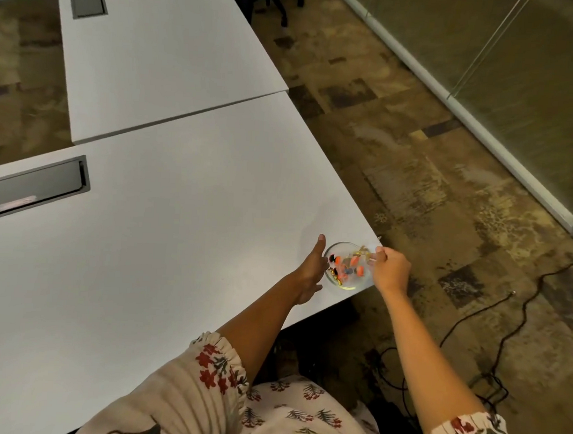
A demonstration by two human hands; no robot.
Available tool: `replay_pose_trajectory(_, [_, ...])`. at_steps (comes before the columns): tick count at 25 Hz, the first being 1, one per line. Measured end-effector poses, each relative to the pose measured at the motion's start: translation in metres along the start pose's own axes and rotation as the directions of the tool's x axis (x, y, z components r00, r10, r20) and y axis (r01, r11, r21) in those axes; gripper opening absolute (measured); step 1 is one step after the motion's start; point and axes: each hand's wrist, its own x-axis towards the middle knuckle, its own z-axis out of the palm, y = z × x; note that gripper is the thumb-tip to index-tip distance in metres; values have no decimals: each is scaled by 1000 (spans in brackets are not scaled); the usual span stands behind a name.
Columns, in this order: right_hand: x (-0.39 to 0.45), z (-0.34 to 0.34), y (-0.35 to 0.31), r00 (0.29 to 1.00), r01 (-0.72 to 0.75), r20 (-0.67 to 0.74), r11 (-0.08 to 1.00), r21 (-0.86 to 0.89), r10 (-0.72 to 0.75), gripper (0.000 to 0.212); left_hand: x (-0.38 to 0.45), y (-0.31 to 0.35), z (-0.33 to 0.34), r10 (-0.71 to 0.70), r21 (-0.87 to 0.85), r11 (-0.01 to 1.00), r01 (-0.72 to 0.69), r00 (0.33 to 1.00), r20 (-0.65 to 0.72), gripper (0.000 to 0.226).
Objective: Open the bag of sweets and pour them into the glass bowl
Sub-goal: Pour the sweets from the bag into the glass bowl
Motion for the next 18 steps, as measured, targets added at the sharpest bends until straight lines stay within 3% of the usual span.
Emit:
replay_pose_trajectory(8, [-10, -3, -16, 992, 126, -20, 992, -23, -127, 30, 0, 5, -7, 12, -17, 1000, -13, 998, -56, 85])
replay_pose_trajectory(12, [-15, -8, -24, 985, 150, -101, 985, 92, -140, 32, 0, 2, -18, 46, -60, 997, -53, 993, -111, 83])
replay_pose_trajectory(15, [-21, -3, -32, 992, 69, -125, 932, 356, -25, 29, 2, -2, -30, 53, -99, 993, -70, 984, -168, 81])
replay_pose_trajectory(18, [-29, 12, -45, 973, -193, 12, 785, 589, 229, 22, 2, -5, -43, 47, -169, 982, -85, 975, -217, 78])
